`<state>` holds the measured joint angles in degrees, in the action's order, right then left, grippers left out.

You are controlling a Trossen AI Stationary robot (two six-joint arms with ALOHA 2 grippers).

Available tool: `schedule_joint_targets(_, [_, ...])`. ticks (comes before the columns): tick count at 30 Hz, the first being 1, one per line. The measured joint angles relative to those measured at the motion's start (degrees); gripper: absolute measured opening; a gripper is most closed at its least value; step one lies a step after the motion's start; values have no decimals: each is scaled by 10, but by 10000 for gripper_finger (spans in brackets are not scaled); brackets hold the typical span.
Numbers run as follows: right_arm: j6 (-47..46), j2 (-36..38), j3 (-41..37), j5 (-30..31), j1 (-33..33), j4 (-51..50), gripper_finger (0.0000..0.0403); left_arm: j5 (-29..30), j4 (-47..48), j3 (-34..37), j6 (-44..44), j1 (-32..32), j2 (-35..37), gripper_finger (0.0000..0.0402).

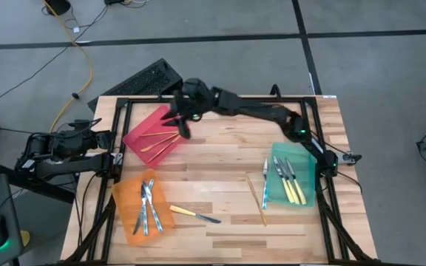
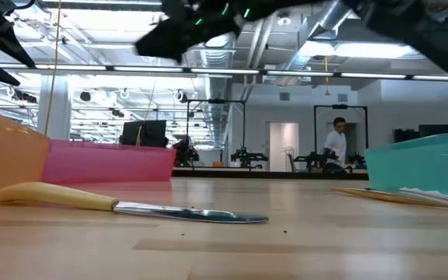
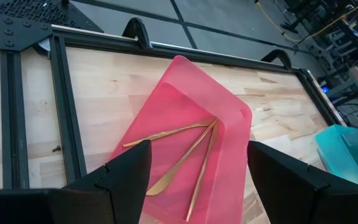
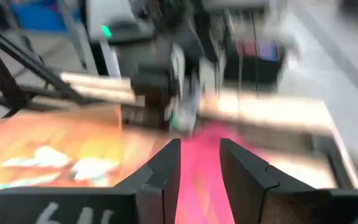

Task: Sort silverware by color (type)
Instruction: Put the yellow knife into the green bin

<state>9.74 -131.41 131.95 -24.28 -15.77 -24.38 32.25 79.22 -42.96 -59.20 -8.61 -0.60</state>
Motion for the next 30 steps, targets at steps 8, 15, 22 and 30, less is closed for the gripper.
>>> schedule_joint_targets(8, [-93,75,0,41,24,-407,124,0,0,0,0,0,0,247])
schedule_joint_targets(15, [-152,66,-51,144,107,-571,123,0,0,0,0,0,0,247])
schedule_joint_targets(22, [-277,65,-204,170,229,-545,122,0,0,0,0,0,0,247])
schedule_joint_targets(30, [-479,65,-324,183,346,-449,122,0,0,0,0,0,0,247])
